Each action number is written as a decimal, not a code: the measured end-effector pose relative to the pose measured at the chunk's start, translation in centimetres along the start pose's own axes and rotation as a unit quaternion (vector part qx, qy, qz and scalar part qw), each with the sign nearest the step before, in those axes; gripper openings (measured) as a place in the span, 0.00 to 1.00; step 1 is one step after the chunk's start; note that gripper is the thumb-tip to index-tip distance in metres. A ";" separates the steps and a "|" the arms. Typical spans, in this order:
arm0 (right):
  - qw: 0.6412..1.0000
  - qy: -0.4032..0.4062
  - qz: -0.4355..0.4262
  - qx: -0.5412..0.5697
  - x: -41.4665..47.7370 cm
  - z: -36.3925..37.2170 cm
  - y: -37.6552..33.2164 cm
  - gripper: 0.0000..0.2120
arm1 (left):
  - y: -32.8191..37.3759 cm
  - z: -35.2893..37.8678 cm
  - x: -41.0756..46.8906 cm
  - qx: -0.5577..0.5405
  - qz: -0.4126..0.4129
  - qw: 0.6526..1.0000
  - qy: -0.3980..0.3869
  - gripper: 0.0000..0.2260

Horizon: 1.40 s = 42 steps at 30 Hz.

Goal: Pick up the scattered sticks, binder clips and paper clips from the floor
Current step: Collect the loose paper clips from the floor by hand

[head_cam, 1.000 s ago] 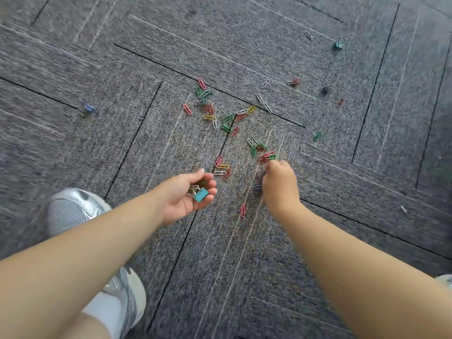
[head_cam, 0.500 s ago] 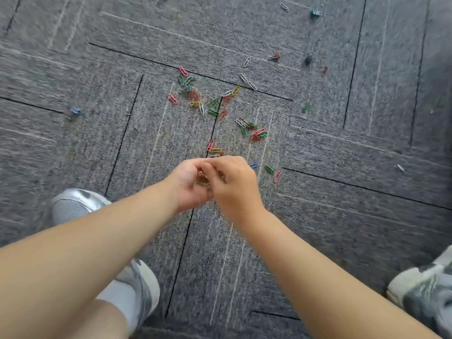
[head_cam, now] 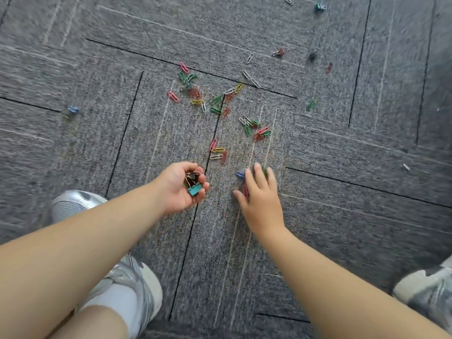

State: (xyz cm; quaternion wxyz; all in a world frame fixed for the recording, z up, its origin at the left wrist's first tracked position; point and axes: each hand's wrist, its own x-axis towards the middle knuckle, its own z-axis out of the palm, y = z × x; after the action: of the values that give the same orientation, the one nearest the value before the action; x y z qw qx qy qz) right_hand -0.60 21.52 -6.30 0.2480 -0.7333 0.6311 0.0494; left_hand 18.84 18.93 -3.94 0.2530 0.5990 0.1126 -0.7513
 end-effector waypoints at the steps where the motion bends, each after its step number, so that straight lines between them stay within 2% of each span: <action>1: 0.999 0.030 -0.034 -0.016 -0.4 0.5 0.3 0.26 | -0.1 0.2 0.0 0.004 0.002 1.000 0.006 0.11; 4: 0.993 0.093 -0.071 -0.010 -0.4 1.3 1.7 0.16 | -0.4 0.5 0.1 0.020 0.001 1.000 0.023 0.11; 7: 0.991 0.106 -0.082 0.016 0.6 0.7 2.3 0.14 | -0.8 1.1 0.1 0.038 -0.001 0.999 0.029 0.11; 10: 0.992 0.100 -0.068 0.028 0.7 0.3 3.0 0.11 | -1.1 1.9 0.1 0.065 0.011 0.998 0.016 0.12; 13: 0.995 0.067 -0.061 0.028 0.5 -0.1 3.0 0.03 | -1.3 2.8 0.1 0.083 0.021 0.996 0.002 0.13; 16: 0.997 0.026 0.023 0.062 0.6 -1.0 2.4 0.07 | -1.4 3.6 0.2 0.093 0.029 0.995 0.004 0.14; 18: 0.981 0.067 0.063 0.168 0.6 -2.3 0.9 0.06 | -1.6 4.0 0.3 0.098 0.028 0.995 0.003 0.14; 20: 0.965 0.120 -0.004 0.231 0.2 -3.6 -1.4 0.03 | -1.7 4.3 0.3 0.089 0.021 0.996 0.003 0.14; 22: 0.960 0.115 -0.093 0.239 -0.6 -3.5 -3.4 0.03 | -1.7 4.3 0.2 0.040 0.009 0.999 -0.007 0.14; 23: 0.954 0.120 -0.097 0.255 -0.8 -3.3 -4.0 0.04 | -1.7 4.1 0.1 0.016 0.003 1.000 -0.011 0.14; 24: 0.946 0.131 -0.057 0.293 -0.8 -3.2 -4.2 0.05 | -1.6 3.8 0.2 0.007 0.000 1.000 -0.010 0.13; 27: 0.892 0.145 0.169 0.394 0.3 -2.9 -4.2 0.08 | -1.2 3.1 0.2 0.037 -0.009 0.999 0.019 0.12; 28: 0.888 0.130 0.219 0.382 1.1 -2.4 -4.0 0.08 | -1.0 2.7 0.3 0.049 -0.010 0.998 0.035 0.12; 30: 0.916 0.056 0.257 0.303 2.4 -1.7 -4.1 0.09 | -0.7 1.8 0.4 0.066 -0.010 0.996 0.056 0.13; 32: 0.956 -0.004 0.220 0.193 3.1 -0.9 -4.3 0.10 | -0.5 1.0 0.5 0.070 -0.008 0.996 0.062 0.13; 34: 0.975 -0.026 0.188 0.114 3.4 -0.6 -4.6 0.08 | -0.3 0.4 0.6 0.068 -0.005 0.996 0.061 0.14; 35: 0.976 -0.024 0.185 0.115 3.2 -0.9 -4.9 0.08 | -0.2 0.3 0.5 0.069 -0.003 0.996 0.059 0.14; 37: 0.957 0.007 0.181 0.227 2.7 -1.6 -5.9 0.07 | -0.1 0.3 0.3 0.069 0.009 0.996 0.053 0.13; 39: 0.934 0.007 0.113 0.340 1.5 -2.6 -7.5 0.05 | 0.1 0.5 0.1 0.053 0.013 0.998 0.043 0.11; 41: 0.948 0.016 0.035 0.317 0.3 -2.8 -7.9 0.03 | 0.2 0.9 0.0 0.025 0.008 0.999 0.021 0.11; 42: 0.955 0.043 0.037 0.290 0.2 -2.5 -7.2 0.04 | 0.2 1.1 -0.1 0.018 0.003 1.000 0.010 0.12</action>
State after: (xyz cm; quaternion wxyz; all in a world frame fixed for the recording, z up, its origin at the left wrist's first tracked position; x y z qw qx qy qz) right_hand 5.68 20.82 -2.04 0.4206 -0.6075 0.6551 -0.1578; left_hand 18.04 18.22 -3.56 0.2430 0.6111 0.0996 -0.7467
